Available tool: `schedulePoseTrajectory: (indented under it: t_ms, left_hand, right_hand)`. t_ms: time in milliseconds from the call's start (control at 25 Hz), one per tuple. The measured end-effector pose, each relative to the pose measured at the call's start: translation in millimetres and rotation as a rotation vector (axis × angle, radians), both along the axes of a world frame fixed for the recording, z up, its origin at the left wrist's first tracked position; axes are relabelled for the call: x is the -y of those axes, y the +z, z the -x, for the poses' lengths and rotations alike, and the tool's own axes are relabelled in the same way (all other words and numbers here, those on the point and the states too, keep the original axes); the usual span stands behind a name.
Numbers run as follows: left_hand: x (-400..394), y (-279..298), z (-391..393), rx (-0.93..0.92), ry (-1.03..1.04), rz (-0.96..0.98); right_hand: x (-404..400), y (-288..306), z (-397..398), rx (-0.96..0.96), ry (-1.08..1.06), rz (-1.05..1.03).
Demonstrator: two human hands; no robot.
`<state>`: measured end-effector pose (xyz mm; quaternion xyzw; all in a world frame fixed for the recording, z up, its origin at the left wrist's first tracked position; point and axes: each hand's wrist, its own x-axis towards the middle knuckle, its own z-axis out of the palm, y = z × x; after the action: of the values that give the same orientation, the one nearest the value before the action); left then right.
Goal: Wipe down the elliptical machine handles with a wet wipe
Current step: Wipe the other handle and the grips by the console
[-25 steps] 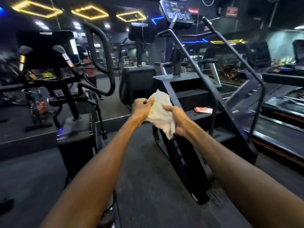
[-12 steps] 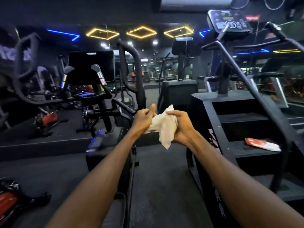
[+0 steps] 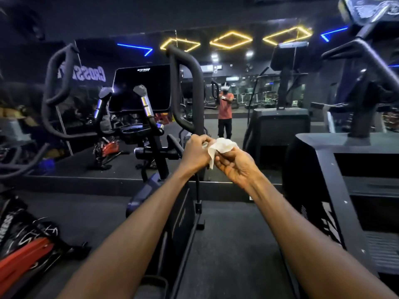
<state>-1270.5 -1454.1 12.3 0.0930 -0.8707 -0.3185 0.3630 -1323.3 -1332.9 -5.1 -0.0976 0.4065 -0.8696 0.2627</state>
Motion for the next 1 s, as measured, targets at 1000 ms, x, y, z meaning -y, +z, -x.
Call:
schedulePoseTrajectory:
  t_ms: [1000]
  left_hand:
    - [190.2, 42.2, 180.7, -0.415, 0.391, 0.243]
  right_hand:
    - [223.8, 25.8, 197.0, -0.901, -0.474, -0.364]
